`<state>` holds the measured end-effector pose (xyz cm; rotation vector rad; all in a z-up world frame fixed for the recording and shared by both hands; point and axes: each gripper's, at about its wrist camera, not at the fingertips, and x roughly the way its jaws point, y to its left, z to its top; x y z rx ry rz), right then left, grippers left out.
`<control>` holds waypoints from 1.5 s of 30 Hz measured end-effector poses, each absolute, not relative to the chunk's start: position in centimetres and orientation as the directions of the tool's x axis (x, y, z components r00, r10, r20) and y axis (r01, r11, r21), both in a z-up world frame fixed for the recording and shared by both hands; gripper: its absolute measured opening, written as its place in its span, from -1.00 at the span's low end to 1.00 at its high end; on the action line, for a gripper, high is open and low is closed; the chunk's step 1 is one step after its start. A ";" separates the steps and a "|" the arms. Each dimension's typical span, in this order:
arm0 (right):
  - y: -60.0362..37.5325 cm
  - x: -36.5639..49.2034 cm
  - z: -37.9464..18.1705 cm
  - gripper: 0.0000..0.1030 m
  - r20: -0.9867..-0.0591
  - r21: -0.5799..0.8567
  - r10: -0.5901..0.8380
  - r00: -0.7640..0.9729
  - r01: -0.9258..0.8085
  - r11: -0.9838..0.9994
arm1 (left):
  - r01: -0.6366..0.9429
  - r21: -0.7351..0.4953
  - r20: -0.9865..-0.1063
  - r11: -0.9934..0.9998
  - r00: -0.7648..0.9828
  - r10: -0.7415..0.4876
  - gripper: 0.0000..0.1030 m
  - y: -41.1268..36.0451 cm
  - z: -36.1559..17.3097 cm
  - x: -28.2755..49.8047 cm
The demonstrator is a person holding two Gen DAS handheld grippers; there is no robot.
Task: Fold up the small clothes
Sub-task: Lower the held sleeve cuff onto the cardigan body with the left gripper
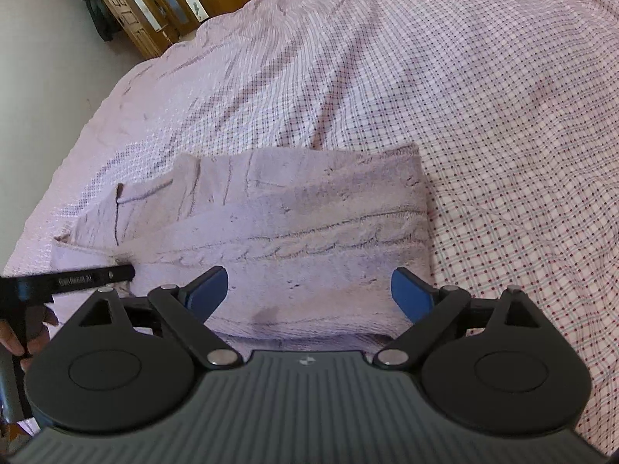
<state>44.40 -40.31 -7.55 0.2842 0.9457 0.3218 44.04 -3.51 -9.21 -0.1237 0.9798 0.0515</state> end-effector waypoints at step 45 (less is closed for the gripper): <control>-40.6 43.5 -7.0 0.87 -0.740 0.361 0.384 0.552 -0.156 0.919 | -0.108 -0.101 -0.617 0.989 0.787 0.023 -0.69 1.8 4.6 39.2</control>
